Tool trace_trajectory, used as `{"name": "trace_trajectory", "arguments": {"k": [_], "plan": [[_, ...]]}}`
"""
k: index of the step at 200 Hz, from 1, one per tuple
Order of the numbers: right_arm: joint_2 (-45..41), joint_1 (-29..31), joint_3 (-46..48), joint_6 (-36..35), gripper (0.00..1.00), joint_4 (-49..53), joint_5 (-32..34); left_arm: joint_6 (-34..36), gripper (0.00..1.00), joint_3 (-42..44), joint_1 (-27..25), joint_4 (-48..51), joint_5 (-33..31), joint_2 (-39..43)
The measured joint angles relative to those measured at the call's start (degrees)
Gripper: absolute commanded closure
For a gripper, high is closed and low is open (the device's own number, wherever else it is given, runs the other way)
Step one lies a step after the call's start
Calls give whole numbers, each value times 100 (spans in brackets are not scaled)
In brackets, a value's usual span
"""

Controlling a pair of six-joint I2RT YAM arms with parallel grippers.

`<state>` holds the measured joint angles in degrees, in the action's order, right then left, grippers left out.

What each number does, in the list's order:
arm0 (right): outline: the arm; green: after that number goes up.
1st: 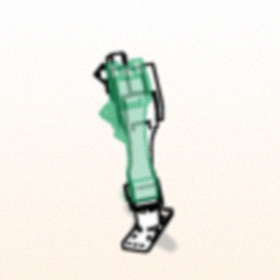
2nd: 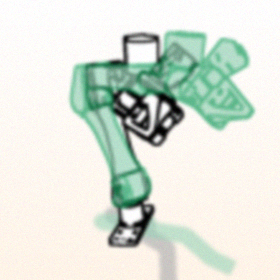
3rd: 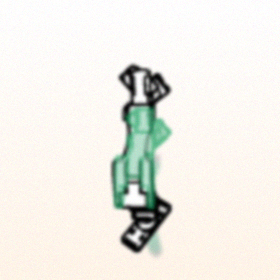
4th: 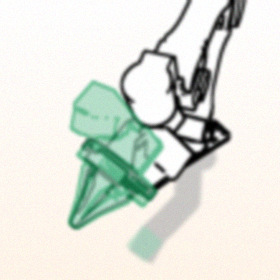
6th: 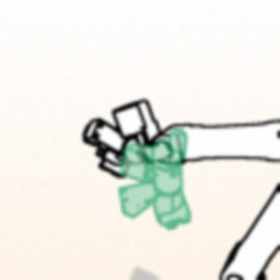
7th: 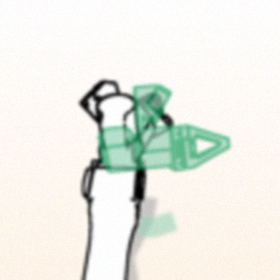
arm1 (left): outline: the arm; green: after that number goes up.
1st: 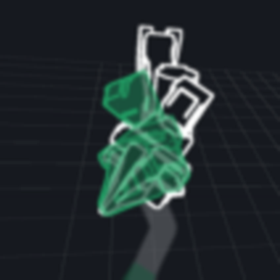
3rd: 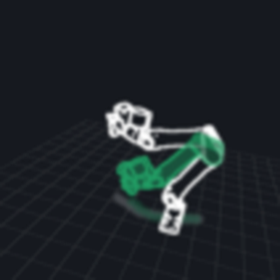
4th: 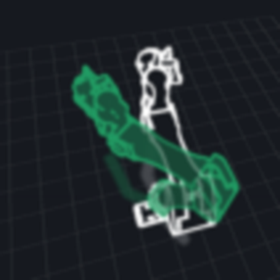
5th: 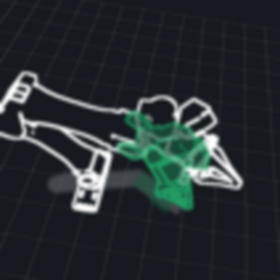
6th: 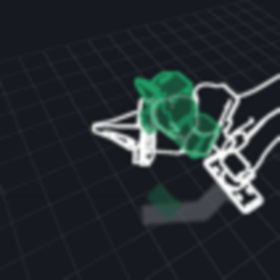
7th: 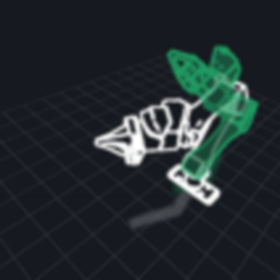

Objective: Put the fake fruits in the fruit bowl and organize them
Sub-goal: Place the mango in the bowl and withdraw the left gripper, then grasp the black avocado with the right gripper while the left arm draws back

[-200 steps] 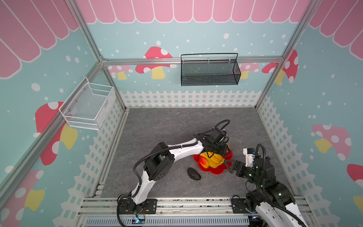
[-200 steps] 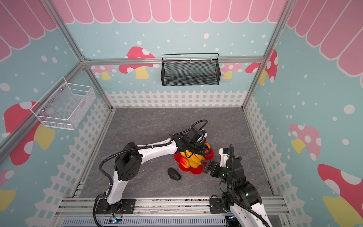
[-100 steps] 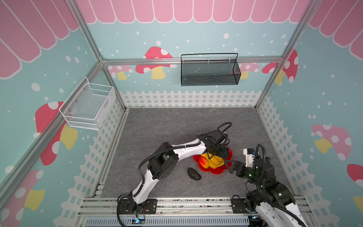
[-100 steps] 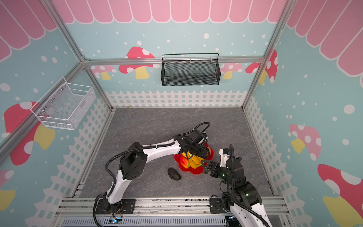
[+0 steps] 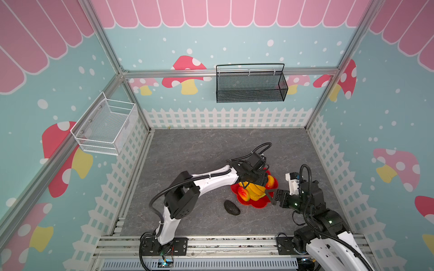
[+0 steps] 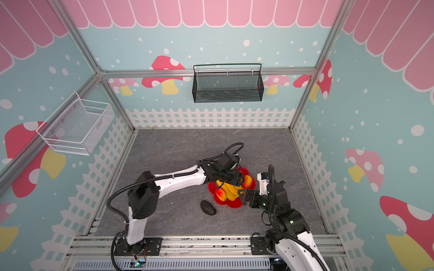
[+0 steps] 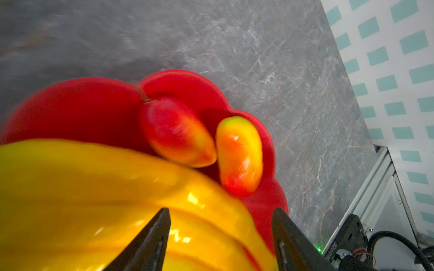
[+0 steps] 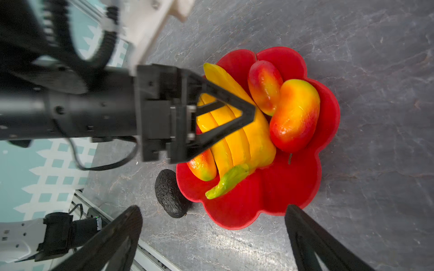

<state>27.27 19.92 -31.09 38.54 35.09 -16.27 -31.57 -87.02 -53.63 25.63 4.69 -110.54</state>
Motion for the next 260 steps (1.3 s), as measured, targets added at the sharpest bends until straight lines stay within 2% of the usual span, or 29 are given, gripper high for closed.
{"name": "trace_trajectory", "arguments": {"k": [40, 49, 61, 98, 119, 133, 158, 193, 260], "plan": [[570, 83, -378, -614, 1, -568, -278, -315, 22, 2317, 662, -35, -688, 2750], [813, 243, -476, -721, 1, -730, -328, -400, 16, 2776, 713, 85, -750, 3318], [1217, 717, -603, -861, 1, -970, -256, -522, 0, 3298, 715, 304, -748, 3965], [2870, 2505, -1054, -1141, 4, -1425, 74, -1014, 0, 4282, 713, 1209, -306, 5731], [3447, 3189, -1082, -1167, 13, -1574, 321, -1285, 0, 4439, 713, 1552, -76, 6553], [3692, 3467, -1082, -1143, 16, -1676, 420, -1410, 0, 4507, 713, 1727, -42, 7007], [4212, 3825, -1123, -1137, 21, -1871, 634, -1497, 0, 4555, 713, 1961, -44, 7451], [5042, 4216, -1394, -1128, 29, -1880, 1001, -1495, 0, 4553, 713, 2166, -52, 7517], [5694, 4339, -1716, -1110, 36, -1727, 1694, -1493, 0, 4553, 715, 2319, -63, 7630]]}}
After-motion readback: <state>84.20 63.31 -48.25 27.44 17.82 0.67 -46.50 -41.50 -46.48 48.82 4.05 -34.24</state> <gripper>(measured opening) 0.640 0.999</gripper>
